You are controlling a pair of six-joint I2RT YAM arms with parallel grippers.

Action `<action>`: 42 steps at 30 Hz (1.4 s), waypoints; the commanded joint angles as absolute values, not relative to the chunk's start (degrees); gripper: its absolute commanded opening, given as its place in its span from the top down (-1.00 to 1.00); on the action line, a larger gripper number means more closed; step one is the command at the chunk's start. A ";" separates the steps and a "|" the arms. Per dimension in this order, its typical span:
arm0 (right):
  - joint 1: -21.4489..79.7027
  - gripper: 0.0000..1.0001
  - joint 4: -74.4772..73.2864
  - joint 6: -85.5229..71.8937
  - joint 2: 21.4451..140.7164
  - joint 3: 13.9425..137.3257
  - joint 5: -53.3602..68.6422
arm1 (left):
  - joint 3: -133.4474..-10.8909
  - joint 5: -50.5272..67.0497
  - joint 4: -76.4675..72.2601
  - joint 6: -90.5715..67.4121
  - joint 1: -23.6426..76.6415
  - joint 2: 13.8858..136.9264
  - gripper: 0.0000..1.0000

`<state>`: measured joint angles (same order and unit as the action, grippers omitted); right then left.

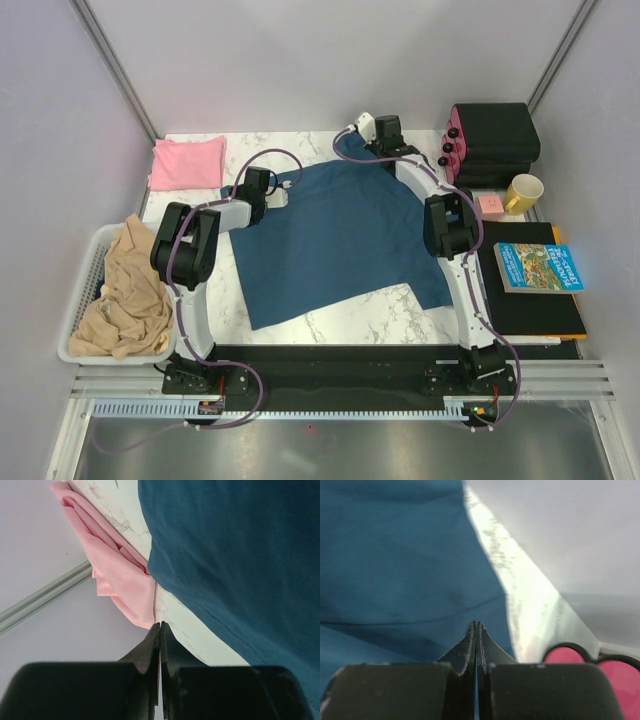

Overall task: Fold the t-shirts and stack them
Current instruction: Flatten the tshirt out

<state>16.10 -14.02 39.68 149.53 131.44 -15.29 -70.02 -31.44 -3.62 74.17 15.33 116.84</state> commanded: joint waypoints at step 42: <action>13.01 1.00 -5.80 43.95 156.01 131.84 -23.90 | -88.14 -34.71 -4.92 85.50 13.71 136.48 0.96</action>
